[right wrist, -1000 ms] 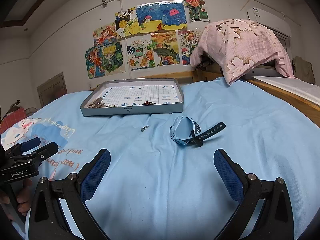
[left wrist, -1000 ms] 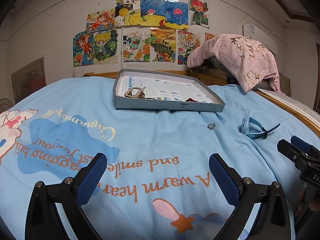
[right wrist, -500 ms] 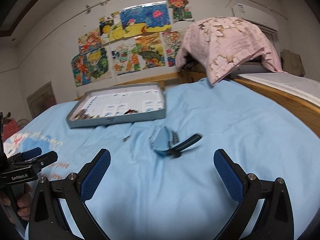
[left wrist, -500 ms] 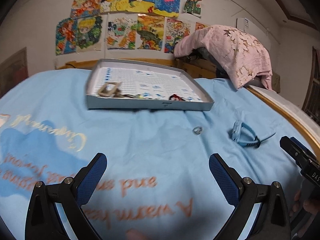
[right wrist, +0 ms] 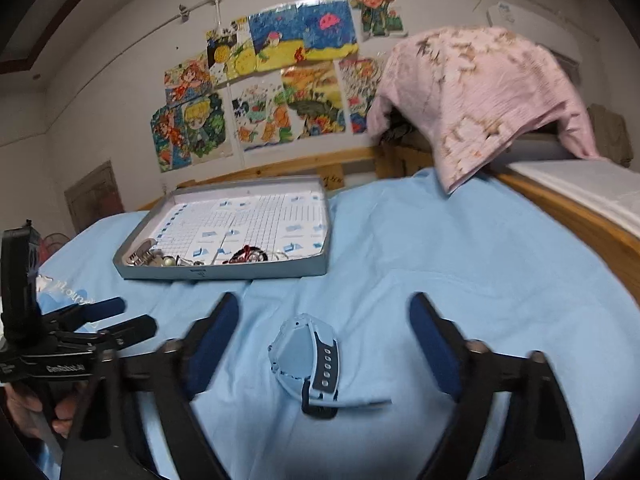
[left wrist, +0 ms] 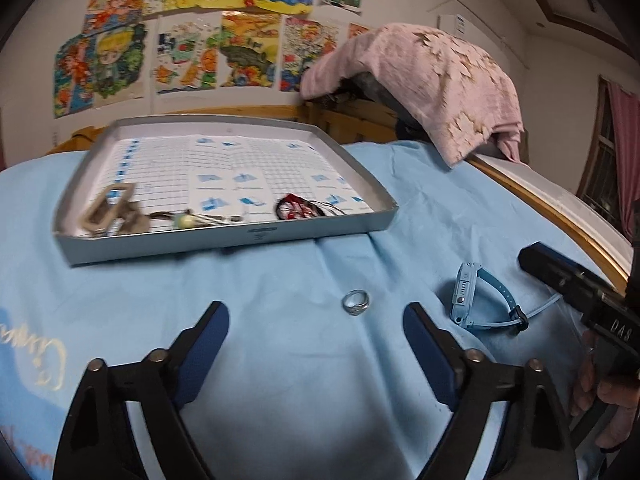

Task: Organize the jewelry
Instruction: 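Grasp the silver ring with left gripper while right gripper grasps the light blue watch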

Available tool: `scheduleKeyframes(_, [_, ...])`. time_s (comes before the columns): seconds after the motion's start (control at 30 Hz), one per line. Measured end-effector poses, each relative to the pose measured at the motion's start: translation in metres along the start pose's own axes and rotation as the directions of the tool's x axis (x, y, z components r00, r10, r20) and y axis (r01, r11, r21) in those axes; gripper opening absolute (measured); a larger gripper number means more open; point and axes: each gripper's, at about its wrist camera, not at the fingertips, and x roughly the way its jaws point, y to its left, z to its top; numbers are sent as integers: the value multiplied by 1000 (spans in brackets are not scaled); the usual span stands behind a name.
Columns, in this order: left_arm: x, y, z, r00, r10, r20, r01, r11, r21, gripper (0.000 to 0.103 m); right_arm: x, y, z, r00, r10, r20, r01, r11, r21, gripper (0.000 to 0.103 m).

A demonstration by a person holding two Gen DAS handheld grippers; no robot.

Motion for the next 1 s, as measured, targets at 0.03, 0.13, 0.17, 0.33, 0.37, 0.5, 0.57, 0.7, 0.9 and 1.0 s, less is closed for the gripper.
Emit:
scheduleKeyframes(0.03, [5, -2, 1, 1000, -10, -9, 10, 1000, 6, 75, 4, 1, -4, 1000, 10, -12, -10, 1000, -2, 69])
scheduleKeyframes(0.13, [17, -9, -1, 999, -40, -34, 41, 999, 35, 66, 10, 3, -13, 999, 33, -40, -33, 999, -9, 63])
scheduleKeyframes(0.17, [20, -11, -2, 998, -46, -37, 48, 998, 45, 65, 11, 3, -15, 998, 41, -48, -42, 999, -9, 63])
scheduleKeyframes(0.33, [40, -15, 0, 995, -67, -70, 71, 996, 58, 45, 25, 3, -26, 994, 51, -97, -52, 998, -17, 56])
scheduleKeyframes(0.37, [44, -15, 0, 995, -66, -74, 70, 996, 56, 43, 28, 3, -28, 993, 54, -106, -56, 998, -17, 56])
scheduleKeyframes(0.5, [55, -16, -1, 993, -77, -88, 82, 995, 53, 31, 32, 1, -33, 991, 59, -117, -61, 998, -13, 56])
scheduleKeyframes(0.57, [57, -18, -2, 993, -83, -86, 88, 994, 63, 31, 32, 2, -33, 992, 57, -116, -59, 998, -13, 56])
scheduleKeyframes(0.7, [62, -21, -2, 993, -75, -96, 82, 993, 80, 31, 34, 3, -34, 992, 49, -120, -52, 998, -18, 52])
scheduleKeyframes(0.9, [71, -27, -5, 993, -32, -112, 44, 993, 106, 25, 36, 2, -36, 991, 46, -127, -48, 999, -19, 52])
scheduleKeyframes(1.0, [71, -29, -7, 993, -16, -114, 30, 992, 122, 19, 38, 2, -37, 990, 34, -134, -38, 999, -24, 52])
